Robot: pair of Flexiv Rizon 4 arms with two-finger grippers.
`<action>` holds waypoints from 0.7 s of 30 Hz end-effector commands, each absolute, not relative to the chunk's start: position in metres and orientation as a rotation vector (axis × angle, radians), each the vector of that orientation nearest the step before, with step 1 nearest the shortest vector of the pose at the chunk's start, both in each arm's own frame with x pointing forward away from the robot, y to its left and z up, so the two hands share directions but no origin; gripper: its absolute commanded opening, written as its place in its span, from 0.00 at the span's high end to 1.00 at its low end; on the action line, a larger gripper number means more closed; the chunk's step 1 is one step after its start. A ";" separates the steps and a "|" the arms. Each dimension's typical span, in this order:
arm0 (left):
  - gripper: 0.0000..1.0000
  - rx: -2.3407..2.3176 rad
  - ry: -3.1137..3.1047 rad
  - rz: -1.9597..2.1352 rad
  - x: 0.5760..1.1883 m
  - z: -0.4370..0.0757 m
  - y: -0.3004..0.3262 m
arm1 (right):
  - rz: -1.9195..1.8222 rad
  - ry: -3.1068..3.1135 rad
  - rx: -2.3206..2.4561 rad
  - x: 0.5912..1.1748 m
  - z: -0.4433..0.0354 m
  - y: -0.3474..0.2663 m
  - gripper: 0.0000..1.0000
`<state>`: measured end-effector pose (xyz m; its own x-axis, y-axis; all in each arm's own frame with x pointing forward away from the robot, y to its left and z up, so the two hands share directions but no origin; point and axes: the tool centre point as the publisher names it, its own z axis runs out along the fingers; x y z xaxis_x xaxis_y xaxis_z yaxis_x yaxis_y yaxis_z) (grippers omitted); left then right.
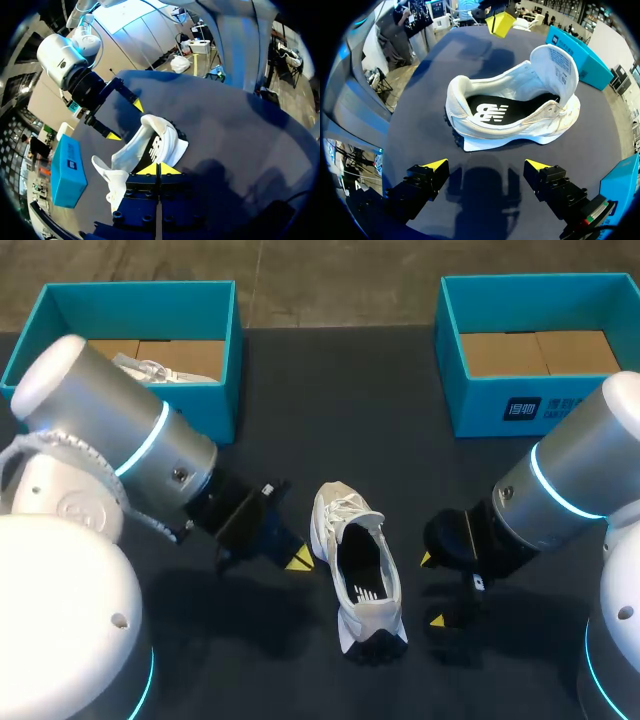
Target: Take the shoe out of the shoebox, open the shoe tongue, remove and reinsert the insole, then place the shoe into the shoebox
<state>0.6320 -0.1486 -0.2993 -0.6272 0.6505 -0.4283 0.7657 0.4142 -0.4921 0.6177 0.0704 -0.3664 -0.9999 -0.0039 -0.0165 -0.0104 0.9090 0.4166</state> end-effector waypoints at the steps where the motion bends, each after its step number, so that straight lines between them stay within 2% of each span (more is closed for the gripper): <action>1: 1.00 1.343 2.571 -0.962 0.633 -0.295 -0.148 | 0.663 3.052 -0.010 0.617 -0.367 0.071 0.00; 7: 1.00 1.343 2.571 -0.962 0.633 -0.295 -0.148 | 0.636 3.063 -0.035 0.619 -0.363 0.065 0.00; 21: 1.00 1.754 2.424 -0.735 0.615 -0.297 -0.148 | 0.509 3.117 -0.120 0.613 -0.334 0.026 0.00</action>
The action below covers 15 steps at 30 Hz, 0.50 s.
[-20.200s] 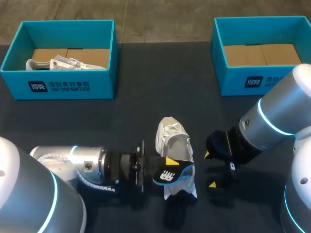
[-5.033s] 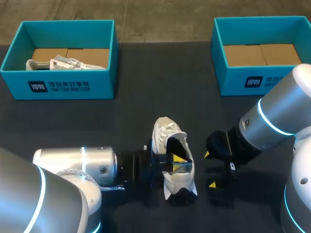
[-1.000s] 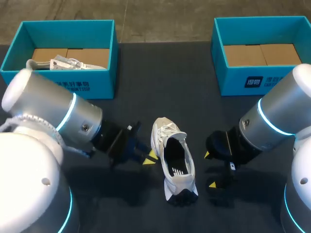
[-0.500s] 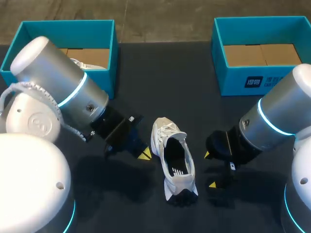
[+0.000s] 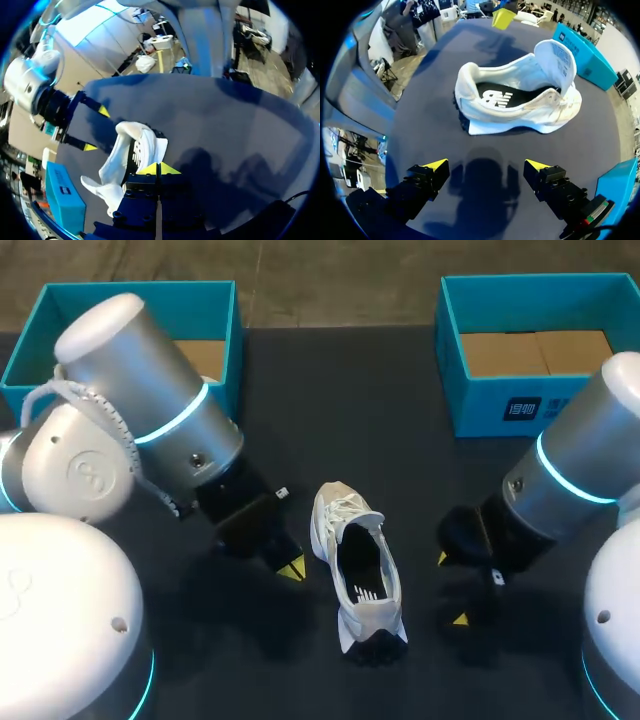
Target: Take the shoe out of the shoebox, open the shoe tongue, remove and reinsert the insole, then place the shoe into the shoebox
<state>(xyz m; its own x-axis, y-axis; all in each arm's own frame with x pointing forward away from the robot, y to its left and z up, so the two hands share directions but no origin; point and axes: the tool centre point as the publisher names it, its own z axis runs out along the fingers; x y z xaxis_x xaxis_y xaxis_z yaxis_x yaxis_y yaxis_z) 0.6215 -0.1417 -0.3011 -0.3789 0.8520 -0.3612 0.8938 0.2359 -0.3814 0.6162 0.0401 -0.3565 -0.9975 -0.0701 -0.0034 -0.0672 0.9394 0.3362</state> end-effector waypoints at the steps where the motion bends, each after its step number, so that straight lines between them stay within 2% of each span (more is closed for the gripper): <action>1: 1.00 1.768 2.416 -0.728 0.613 -0.296 -0.149 | -0.501 -3.080 0.118 0.614 -0.332 0.024 0.00; 15: 1.00 1.821 2.382 -0.524 0.611 -0.297 -0.177 | -0.468 -3.018 -0.068 0.640 -0.307 -0.025 0.00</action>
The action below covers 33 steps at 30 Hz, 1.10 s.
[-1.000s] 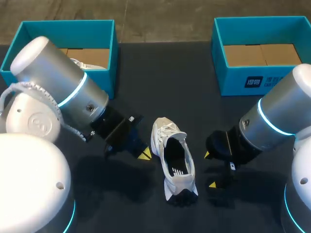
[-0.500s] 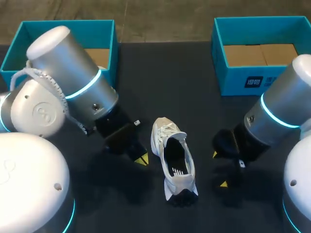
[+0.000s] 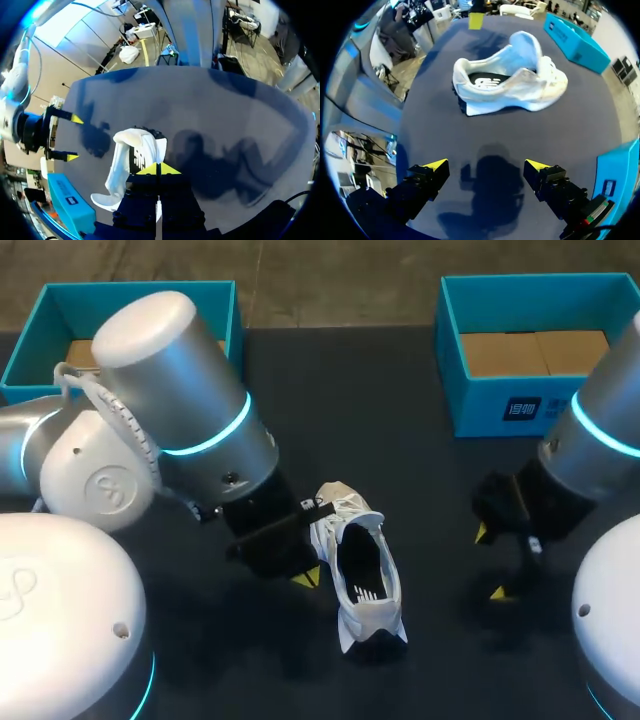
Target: Take the shoe out of the shoebox, open the shoe tongue, remove and reinsert the insole, then place the shoe into the shoebox
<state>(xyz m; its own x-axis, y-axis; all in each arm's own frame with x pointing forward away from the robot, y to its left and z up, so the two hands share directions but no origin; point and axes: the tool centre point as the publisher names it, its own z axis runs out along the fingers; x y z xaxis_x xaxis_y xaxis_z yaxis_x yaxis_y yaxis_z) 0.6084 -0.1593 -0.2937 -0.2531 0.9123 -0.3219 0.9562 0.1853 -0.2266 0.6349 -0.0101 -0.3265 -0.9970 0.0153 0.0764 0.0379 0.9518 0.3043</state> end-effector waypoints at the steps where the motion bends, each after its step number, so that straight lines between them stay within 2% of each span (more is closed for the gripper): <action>1: 1.00 1.821 2.382 -0.524 0.611 -0.297 -0.177 | -0.468 -3.018 -0.068 0.640 -0.307 -0.025 0.00; 33: 1.00 1.974 2.352 -0.403 0.624 -0.305 -0.196 | -0.448 -2.969 -0.159 0.661 -0.290 -0.039 0.00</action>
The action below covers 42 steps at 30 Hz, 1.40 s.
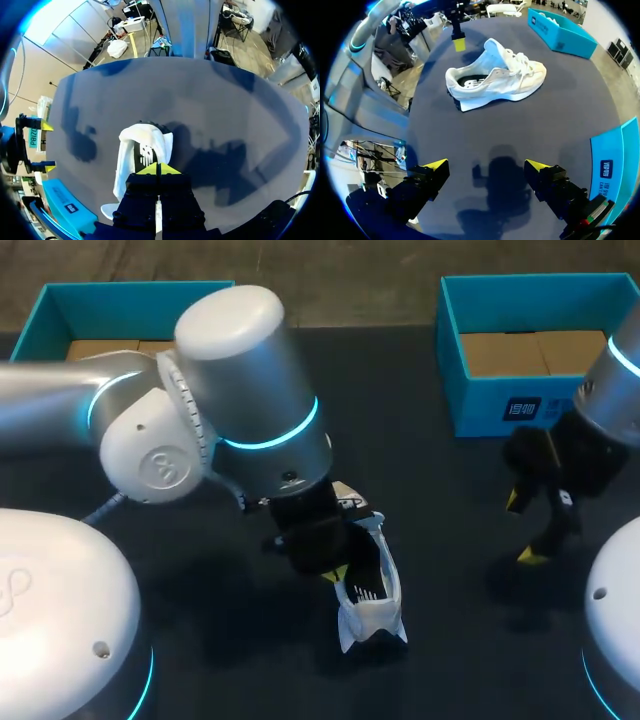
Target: Take the shoe out of the shoebox, open the shoe tongue, remove and reinsert the insole, then place the shoe into the shoebox
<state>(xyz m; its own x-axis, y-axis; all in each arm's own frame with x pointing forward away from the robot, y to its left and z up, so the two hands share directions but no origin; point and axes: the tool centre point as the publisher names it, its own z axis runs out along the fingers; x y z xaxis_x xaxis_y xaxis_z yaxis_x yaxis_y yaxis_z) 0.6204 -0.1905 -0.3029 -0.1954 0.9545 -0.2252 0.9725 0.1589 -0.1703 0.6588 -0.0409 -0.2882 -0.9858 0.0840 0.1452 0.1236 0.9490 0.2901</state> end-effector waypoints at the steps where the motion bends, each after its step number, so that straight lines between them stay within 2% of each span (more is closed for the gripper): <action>1: 1.00 1.980 2.351 -0.390 0.625 -0.307 -0.196 | -0.448 -2.969 -0.159 0.661 -0.290 -0.039 0.00; 29: 1.00 2.219 2.340 -0.299 0.630 -0.350 -0.231 | -0.448 -2.969 -0.159 0.661 -0.290 -0.039 0.00; 42: 1.00 2.382 2.354 -0.179 0.623 -0.372 -0.225 | -0.448 -2.969 -0.159 0.661 -0.290 -0.039 0.00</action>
<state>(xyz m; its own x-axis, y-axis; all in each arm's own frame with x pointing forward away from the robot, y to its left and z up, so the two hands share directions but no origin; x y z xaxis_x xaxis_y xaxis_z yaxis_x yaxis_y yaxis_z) 0.6227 -0.2191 -0.3671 0.0072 0.9997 0.0219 0.9752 -0.0021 -0.2213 0.6614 -0.0391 -0.2894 -0.9853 0.0830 0.1492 0.1236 0.9496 0.2880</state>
